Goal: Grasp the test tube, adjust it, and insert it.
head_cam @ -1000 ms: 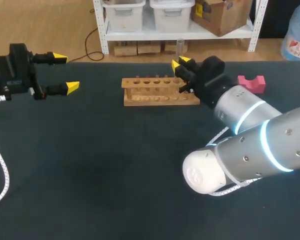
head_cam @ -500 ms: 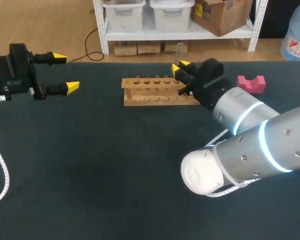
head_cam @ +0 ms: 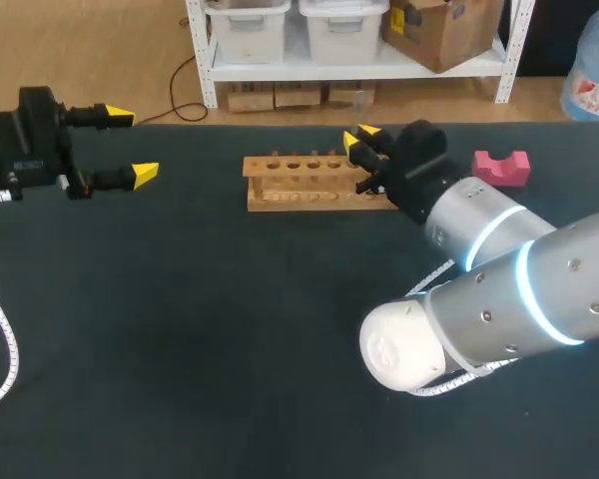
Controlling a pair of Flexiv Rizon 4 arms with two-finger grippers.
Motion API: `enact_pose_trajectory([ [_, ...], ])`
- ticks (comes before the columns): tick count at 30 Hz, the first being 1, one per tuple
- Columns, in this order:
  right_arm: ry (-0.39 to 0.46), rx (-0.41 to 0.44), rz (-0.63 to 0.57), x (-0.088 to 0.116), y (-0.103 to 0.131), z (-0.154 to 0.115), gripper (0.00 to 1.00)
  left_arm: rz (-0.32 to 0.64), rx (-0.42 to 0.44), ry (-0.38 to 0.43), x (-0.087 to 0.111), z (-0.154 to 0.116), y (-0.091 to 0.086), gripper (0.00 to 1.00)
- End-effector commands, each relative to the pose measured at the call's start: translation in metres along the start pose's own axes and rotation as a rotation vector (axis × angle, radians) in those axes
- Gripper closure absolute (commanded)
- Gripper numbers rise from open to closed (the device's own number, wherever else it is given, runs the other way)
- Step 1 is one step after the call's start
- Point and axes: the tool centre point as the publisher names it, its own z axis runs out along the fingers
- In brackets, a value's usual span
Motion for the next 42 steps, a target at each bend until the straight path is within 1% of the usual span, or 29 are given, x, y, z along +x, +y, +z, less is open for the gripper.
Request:
enact_pose_trajectory([
  [1,-0.092,0.009,-0.001,0.010,0.001,-0.002,1.00,0.003,-0.009,-0.006,0.002,0.001,-0.001,0.00],
  [2,-0.092,0.009,0.000,0.009,0.001,-0.002,0.80,0.003,-0.009,-0.006,0.002,0.001,-0.001,0.00],
  [3,-0.092,0.009,0.000,0.009,0.001,-0.002,0.71,0.003,-0.009,-0.006,0.002,0.001,-0.001,0.00],
  [4,-0.092,0.008,0.000,0.009,0.001,-0.002,0.70,0.003,-0.009,-0.006,0.002,0.001,-0.001,0.00],
  [5,-0.093,0.008,0.000,0.009,0.001,-0.002,0.67,0.003,-0.009,-0.006,0.002,0.001,-0.001,0.00],
  [6,-0.093,0.007,0.000,0.009,0.001,-0.002,0.59,0.003,-0.009,-0.006,0.002,0.001,-0.001,0.00],
  [7,-0.092,0.007,0.000,0.008,0.001,-0.002,0.47,0.003,-0.009,-0.006,0.002,0.001,-0.001,0.00],
  [8,-0.092,0.007,0.000,0.008,0.002,-0.002,0.23,0.003,-0.009,-0.006,0.002,0.001,-0.001,0.00],
  [9,-0.092,0.006,0.001,0.008,0.002,-0.002,0.08,0.003,-0.009,-0.006,0.002,0.001,-0.001,0.00],
  [10,-0.092,0.006,0.002,0.008,0.002,-0.002,0.00,0.003,-0.009,-0.006,0.002,0.001,-0.001,0.00],
  [18,-0.099,-0.013,0.017,-0.001,0.005,-0.008,0.00,0.003,-0.009,-0.006,0.002,0.001,-0.001,0.00],
  [21,-0.109,-0.036,0.042,-0.009,0.003,-0.014,0.00,0.003,-0.009,-0.006,0.002,0.001,-0.001,0.00],
  [26,-0.104,-0.084,0.046,-0.021,-0.003,-0.023,0.00,0.003,-0.009,-0.006,0.002,0.001,-0.001,0.00],
  [29,-0.081,-0.115,0.049,-0.026,-0.008,-0.030,0.00,0.003,-0.009,-0.006,0.002,0.001,-0.001,0.00],
  [32,-0.039,-0.147,0.061,-0.032,-0.014,-0.036,0.00,0.003,-0.009,-0.006,0.002,0.001,-0.001,0.00],
  [37,0.012,-0.153,0.110,-0.044,-0.026,-0.044,0.00,0.003,-0.009,-0.006,0.002,0.001,-0.001,0.00],
  [42,0.058,-0.160,0.124,-0.047,-0.037,-0.054,0.00,0.003,-0.009,-0.006,0.002,0.001,-0.001,0.00],
])
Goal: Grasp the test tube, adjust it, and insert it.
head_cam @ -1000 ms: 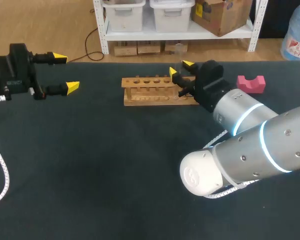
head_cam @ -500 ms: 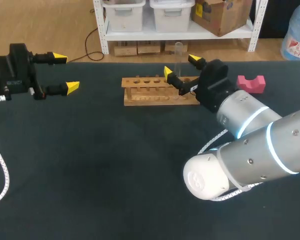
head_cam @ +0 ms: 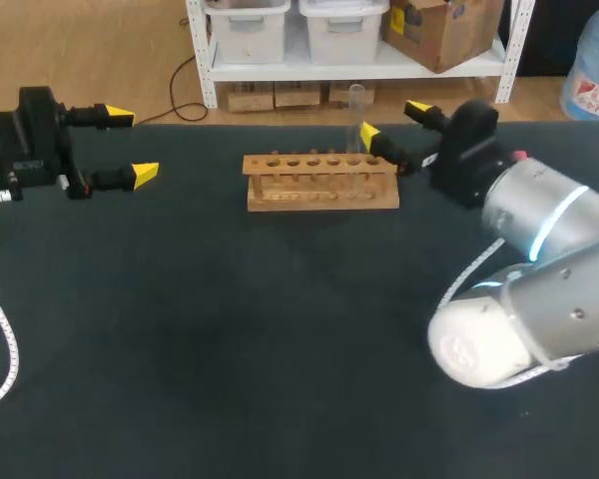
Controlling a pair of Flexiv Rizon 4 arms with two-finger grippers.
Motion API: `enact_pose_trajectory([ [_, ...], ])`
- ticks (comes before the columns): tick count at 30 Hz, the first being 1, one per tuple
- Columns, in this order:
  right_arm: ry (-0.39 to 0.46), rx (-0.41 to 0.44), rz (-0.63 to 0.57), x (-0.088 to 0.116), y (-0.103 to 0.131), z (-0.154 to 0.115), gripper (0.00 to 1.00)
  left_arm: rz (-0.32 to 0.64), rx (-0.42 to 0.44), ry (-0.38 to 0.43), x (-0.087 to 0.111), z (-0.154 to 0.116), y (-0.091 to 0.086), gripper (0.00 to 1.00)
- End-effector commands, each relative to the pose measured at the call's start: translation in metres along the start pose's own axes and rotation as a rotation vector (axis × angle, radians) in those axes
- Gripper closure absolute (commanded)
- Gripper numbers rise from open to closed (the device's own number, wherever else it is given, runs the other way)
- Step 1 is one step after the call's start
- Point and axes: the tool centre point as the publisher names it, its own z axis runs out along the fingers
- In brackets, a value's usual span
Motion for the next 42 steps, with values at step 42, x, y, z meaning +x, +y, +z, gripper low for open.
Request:
enact_pose_trajectory([
  [42,0.115,0.005,0.089,-0.029,-0.025,-0.038,0.00,0.003,-0.009,-0.006,0.002,0.001,-0.001,0.00],
])
